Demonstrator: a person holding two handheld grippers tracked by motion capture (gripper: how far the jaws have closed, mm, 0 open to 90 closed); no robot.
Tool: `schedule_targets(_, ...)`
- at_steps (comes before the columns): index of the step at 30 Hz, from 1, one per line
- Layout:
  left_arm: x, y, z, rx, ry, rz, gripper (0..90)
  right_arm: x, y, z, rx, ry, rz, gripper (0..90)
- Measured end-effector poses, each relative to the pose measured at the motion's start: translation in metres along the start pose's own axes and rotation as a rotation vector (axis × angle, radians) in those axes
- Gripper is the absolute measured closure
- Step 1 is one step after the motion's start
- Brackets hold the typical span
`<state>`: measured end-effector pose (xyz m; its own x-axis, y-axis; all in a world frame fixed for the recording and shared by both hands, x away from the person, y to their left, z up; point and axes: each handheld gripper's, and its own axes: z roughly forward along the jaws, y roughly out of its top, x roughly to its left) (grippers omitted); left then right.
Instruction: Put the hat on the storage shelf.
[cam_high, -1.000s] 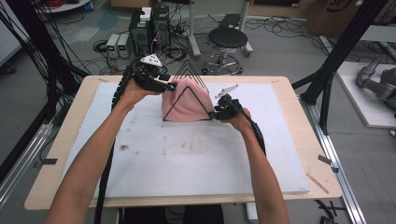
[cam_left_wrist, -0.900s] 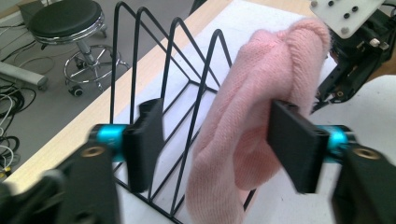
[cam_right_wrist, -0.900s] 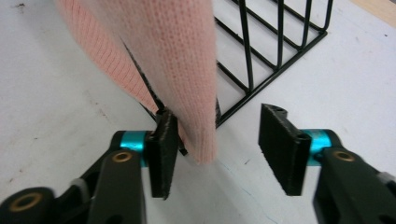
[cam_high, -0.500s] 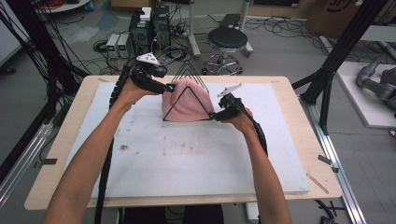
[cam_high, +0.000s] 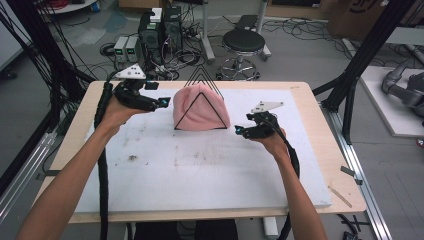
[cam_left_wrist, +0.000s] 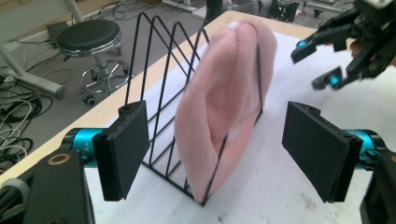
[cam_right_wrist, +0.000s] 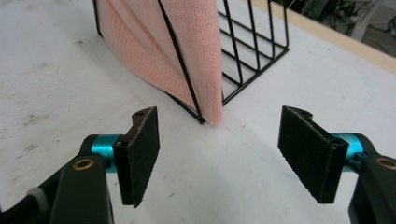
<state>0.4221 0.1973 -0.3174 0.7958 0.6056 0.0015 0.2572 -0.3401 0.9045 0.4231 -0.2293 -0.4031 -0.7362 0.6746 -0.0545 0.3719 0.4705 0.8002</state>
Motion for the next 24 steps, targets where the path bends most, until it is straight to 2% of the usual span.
schedule_targets(4, -0.007, -0.019, -0.014, -0.016, 0.007, -0.002, 23.0, 0.002, -0.014, -0.022, -0.060, -0.012, 0.031, 28.7)
schedule_targets(5, -0.009, -0.025, -0.017, -0.020, 0.008, -0.004, 23.0, 0.003, -0.022, -0.032, -0.086, -0.021, 0.047, 27.9)
schedule_targets(7, -0.011, -0.033, -0.020, -0.026, 0.009, -0.010, 23.1, 0.004, -0.025, -0.036, -0.091, -0.025, 0.049, 27.6)
schedule_targets(10, -0.015, -0.047, -0.026, -0.052, 0.020, -0.026, 23.4, 0.005, -0.039, -0.050, -0.118, -0.037, 0.073, 26.0)
schedule_targets(14, -0.022, -0.068, -0.036, -0.101, 0.038, -0.057, 23.4, 0.007, -0.048, -0.057, -0.145, -0.049, 0.092, 25.5)
schedule_targets(17, -0.030, -0.091, -0.045, -0.134, 0.066, -0.081, 23.4, 0.009, -0.057, -0.063, -0.164, -0.066, 0.109, 24.4)
schedule_targets(20, -0.036, -0.112, -0.054, -0.131, 0.090, -0.093, 23.5, 0.011, -0.064, -0.069, -0.177, -0.074, 0.115, 24.4)
schedule_targets(24, -0.039, -0.135, -0.062, -0.137, 0.112, -0.132, 23.5, 0.013, -0.068, -0.077, -0.209, -0.091, 0.121, 24.4)
